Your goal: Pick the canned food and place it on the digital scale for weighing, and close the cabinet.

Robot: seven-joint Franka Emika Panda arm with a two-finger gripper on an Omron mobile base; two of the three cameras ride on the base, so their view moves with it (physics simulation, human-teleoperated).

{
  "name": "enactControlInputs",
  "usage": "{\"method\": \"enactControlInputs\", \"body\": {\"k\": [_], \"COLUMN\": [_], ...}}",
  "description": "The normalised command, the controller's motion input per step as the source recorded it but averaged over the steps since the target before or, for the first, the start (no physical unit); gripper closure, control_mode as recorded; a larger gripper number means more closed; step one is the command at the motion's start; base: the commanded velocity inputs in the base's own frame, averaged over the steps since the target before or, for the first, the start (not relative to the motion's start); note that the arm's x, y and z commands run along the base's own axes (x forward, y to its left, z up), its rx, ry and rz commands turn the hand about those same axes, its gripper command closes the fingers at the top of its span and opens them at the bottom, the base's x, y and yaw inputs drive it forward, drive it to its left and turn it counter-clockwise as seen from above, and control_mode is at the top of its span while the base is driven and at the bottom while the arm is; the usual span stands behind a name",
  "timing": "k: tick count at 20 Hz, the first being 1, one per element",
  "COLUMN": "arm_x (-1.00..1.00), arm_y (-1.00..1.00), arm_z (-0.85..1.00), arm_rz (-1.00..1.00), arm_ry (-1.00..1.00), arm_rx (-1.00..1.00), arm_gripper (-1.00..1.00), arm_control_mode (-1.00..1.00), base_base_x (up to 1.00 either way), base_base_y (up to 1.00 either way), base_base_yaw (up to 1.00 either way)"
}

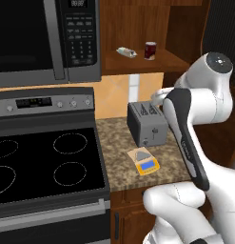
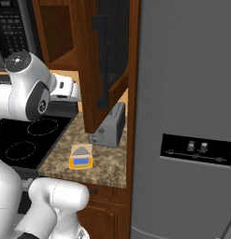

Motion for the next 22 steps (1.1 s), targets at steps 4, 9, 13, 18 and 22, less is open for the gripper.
{"method": "enactControlInputs", "body": {"k": [4, 9, 13, 18, 22], "arm_x": [-0.01, 0.00, 0.07, 0.36, 0.36], "arm_y": [-0.08, -0.01, 0.00, -0.04, -0.03], "arm_z": [0.81, 0.61, 0.34, 0.13, 0.33], "arm_rz": [-0.05, -0.10, -0.09, -0.01, -0.05], "arm_ry": [-0.12, -0.05, 0.00, -0.15, -0.19], "arm_rx": [0.00, 0.00, 0.00, 0.04, 0.00], "arm_gripper": [-1.00, -1.00, -1.00, -1.00, -1.00], "arm_control_mode": [-1.00, -1.00, -1.00, -1.00, -1.00], "base_base_x": [0.00, 0.00, 0.00, 0.00, 0.00], "base_base_y": [0.00, 0.00, 0.00, 0.00, 0.00], "base_base_yaw": [0.00, 0.00, 0.00, 0.00, 0.00]}}
